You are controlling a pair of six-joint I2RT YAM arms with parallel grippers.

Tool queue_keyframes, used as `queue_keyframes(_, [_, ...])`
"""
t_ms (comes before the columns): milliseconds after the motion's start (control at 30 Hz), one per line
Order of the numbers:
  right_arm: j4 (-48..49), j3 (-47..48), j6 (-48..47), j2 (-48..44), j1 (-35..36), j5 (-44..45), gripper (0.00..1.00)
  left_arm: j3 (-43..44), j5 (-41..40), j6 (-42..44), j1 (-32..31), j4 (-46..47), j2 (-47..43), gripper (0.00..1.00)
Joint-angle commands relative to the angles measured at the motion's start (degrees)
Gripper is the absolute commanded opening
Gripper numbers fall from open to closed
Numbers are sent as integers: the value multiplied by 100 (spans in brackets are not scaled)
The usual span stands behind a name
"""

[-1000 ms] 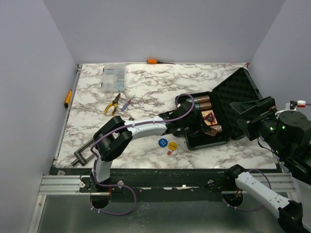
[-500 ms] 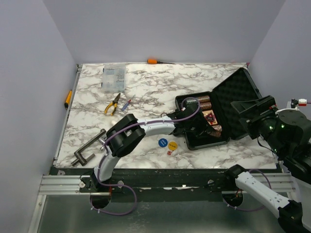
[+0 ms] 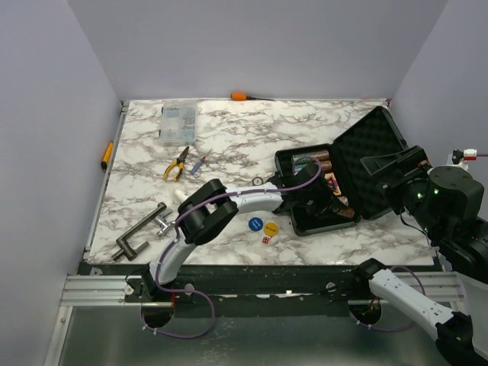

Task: Pack up texas hold em set

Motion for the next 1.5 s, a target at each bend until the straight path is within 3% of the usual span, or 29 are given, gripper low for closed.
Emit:
queue_keyframes(0, [159, -88, -178, 56, 31, 246, 100, 351, 349, -367, -54, 402, 192, 0])
queue_keyframes(667, [302, -255, -297, 141, 32, 134, 100, 638, 738, -570, -107, 350, 602, 3])
queue_keyframes(1167, [276, -287, -232, 131, 26, 73, 100, 541, 1261, -410, -39, -17, 440, 41])
queue_keyframes(1467, [302, -321, -188, 122, 22, -39, 100, 187, 1362, 24, -28, -324, 1, 72])
